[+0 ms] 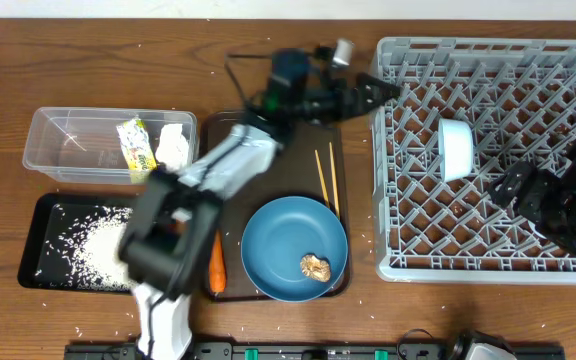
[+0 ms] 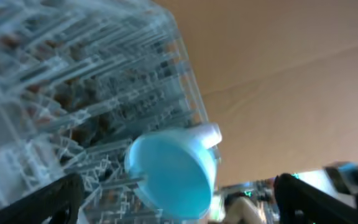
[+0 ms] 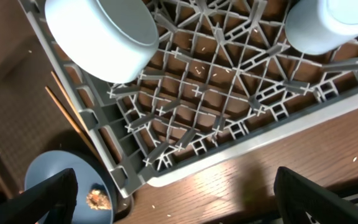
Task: Sort waste into correct bins and load items into the dishwasher rack
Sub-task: 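Lower the bowl upside down into the rack and open the left gripper, then reach the left gripper to the blue plate rim and grasp it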
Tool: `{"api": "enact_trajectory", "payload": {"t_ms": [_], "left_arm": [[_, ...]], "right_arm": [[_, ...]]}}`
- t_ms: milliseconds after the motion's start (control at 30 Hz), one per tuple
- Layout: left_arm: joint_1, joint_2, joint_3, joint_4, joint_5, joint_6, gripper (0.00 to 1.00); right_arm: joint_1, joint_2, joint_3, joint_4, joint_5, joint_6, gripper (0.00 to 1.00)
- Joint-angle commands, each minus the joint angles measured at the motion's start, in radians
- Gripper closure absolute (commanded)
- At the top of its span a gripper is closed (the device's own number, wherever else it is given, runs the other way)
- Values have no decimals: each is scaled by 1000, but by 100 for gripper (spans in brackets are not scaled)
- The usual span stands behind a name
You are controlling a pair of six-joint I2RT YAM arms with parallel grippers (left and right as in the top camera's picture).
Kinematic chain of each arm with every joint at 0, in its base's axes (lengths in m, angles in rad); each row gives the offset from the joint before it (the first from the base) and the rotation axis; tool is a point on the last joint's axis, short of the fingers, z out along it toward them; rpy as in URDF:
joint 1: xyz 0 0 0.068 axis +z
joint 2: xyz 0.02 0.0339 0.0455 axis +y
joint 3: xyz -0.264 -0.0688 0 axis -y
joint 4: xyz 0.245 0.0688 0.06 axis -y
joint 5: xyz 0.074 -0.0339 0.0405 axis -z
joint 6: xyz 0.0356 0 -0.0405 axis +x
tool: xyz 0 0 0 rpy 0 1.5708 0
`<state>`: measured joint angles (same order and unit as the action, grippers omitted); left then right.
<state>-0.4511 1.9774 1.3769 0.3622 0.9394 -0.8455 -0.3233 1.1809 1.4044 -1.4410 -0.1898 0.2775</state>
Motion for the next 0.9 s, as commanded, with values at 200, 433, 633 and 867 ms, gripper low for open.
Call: {"api": "enact_trajectory", "payload": {"t_ms": [200, 433, 633, 867], "left_arm": [[106, -461, 19, -919, -465, 543, 2], [151, -660, 19, -1310, -673, 592, 2], [165, -747, 19, -1569, -751, 622, 8], [115, -747, -108, -1637, -738, 634, 16]], "right_arm": [[16, -1, 0, 19, -142, -161, 11], [222, -1, 0, 87, -181, -163, 12], [429, -1, 0, 156, -172, -141, 11], [489, -1, 0, 174, -35, 23, 8]]}}
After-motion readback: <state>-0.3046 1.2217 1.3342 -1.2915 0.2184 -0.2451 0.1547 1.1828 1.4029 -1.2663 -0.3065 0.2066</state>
